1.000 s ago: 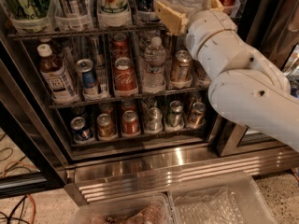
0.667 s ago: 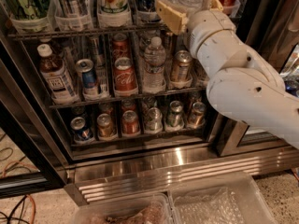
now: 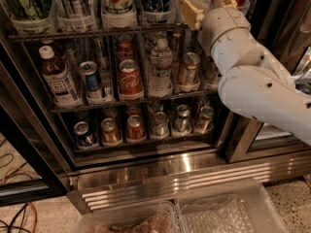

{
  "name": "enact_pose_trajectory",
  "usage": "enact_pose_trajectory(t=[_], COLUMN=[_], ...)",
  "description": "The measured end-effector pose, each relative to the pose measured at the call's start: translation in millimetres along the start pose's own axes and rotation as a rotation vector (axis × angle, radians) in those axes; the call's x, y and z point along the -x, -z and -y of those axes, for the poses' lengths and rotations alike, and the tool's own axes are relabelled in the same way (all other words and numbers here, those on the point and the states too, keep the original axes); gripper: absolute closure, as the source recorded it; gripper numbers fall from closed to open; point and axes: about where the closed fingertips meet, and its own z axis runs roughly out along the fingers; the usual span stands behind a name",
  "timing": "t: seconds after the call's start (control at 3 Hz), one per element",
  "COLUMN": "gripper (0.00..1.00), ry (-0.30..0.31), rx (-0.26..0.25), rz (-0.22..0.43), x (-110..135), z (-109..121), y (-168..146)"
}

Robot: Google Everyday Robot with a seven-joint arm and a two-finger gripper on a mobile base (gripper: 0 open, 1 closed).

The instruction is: Pick water bottle from top shelf of fridge

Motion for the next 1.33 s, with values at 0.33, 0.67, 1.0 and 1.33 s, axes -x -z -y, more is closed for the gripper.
enact_pose_trajectory(t=[0.33,0.67,1.0,1.33], gripper=[0.36,0.36,0.35,0.35], ry=[-0.001,-0.007,-0.016,-0.028], rx=[0.001,0.004,0.009,0.010], rz=[-0.001,-0.007,-0.011,-0.011], x=[-1,-4,-7,-8], z=[-1,-5,-10,-16], y=[0,-2,-5,-11])
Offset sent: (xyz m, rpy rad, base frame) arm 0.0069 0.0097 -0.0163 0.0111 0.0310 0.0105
